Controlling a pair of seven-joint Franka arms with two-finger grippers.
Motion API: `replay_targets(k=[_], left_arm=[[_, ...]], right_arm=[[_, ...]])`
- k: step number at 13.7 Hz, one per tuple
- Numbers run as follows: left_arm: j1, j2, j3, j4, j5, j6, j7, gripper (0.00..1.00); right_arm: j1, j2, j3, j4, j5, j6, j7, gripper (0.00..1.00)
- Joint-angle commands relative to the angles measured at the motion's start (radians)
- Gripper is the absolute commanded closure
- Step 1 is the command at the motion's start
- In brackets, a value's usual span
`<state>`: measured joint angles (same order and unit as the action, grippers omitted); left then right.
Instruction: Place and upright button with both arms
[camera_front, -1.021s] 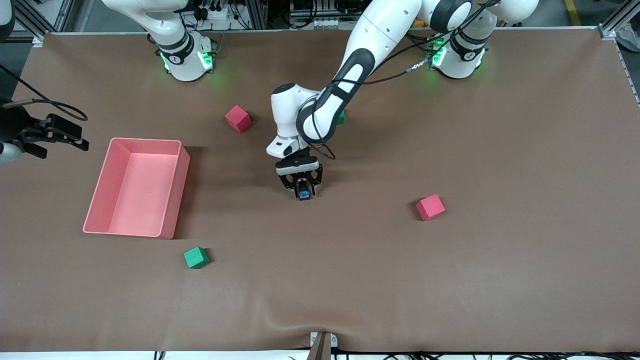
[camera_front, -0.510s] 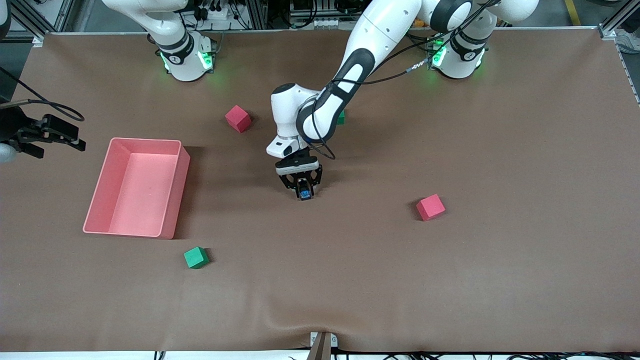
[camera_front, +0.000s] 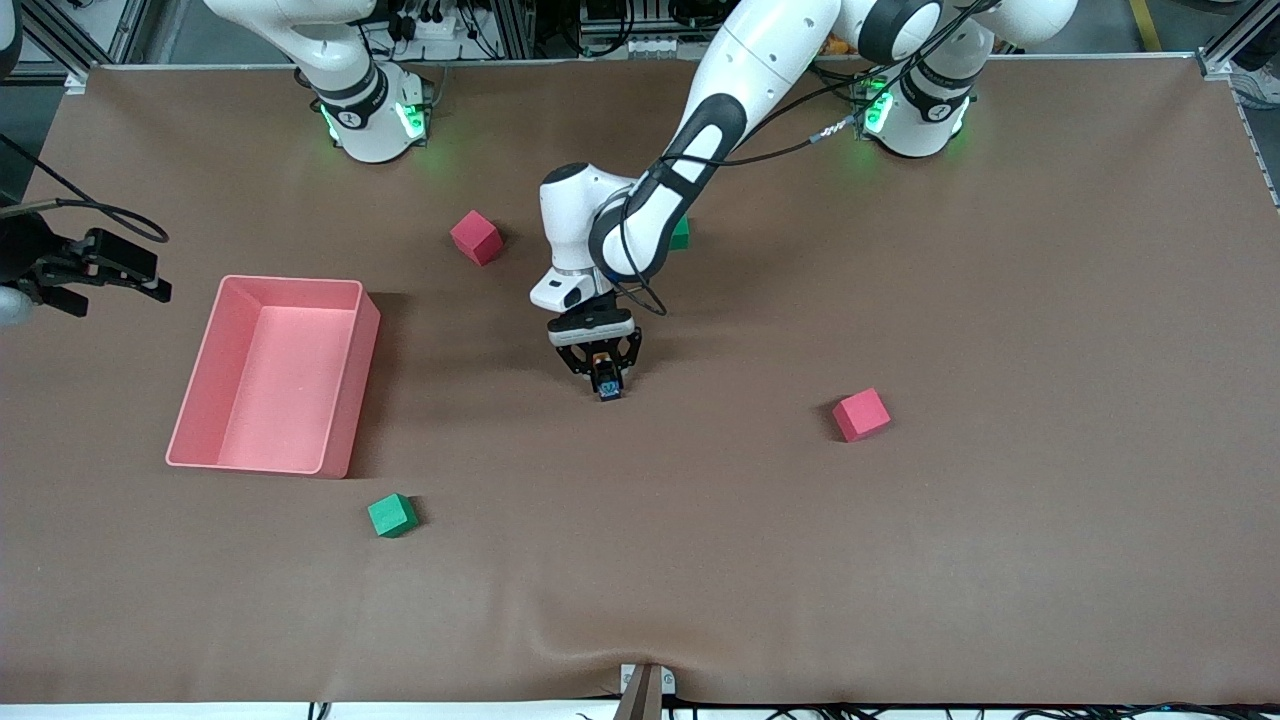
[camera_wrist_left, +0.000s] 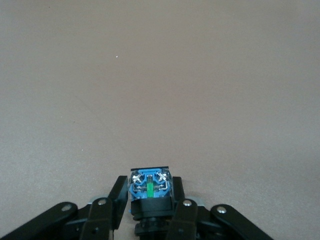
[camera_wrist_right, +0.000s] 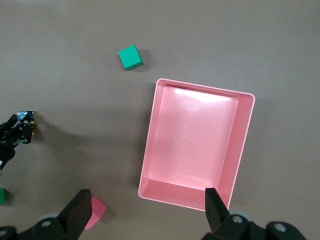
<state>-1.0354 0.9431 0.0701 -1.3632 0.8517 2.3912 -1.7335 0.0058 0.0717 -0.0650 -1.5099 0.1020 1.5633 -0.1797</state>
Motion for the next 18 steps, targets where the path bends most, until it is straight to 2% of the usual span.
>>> replay_targets(k=[1, 2, 6, 10, 12, 18], left_arm=[[-0.009, 0.006, 0.005, 0.009, 0.023, -0.012, -0.040, 0.85], [-0.008, 0.005, 0.005, 0.009, 0.021, -0.012, -0.050, 1.00], [0.001, -0.021, 0.005, 0.015, -0.003, -0.012, -0.049, 1.00], [0.018, -0.061, 0.005, 0.022, -0.155, -0.010, -0.020, 1.00], [0.078, -0.093, -0.012, 0.026, -0.224, -0.001, -0.002, 1.00], [0.147, -0.096, -0.015, 0.079, -0.469, 0.005, 0.038, 1.00]], right_arm=[[-0.018, -0.003, 0.010, 0.005, 0.012, -0.016, -0.006, 0.00], [-0.017, -0.003, 0.010, 0.005, 0.012, -0.016, -0.006, 0.00], [-0.018, -0.003, 0.010, 0.005, 0.010, -0.016, -0.006, 0.00], [-0.017, -0.006, 0.010, 0.005, 0.005, -0.017, -0.006, 0.00], [-0.017, -0.007, 0.010, 0.005, 0.005, -0.017, -0.006, 0.00], [-0.017, -0.007, 0.010, 0.004, 0.007, -0.017, -0.006, 0.00]])
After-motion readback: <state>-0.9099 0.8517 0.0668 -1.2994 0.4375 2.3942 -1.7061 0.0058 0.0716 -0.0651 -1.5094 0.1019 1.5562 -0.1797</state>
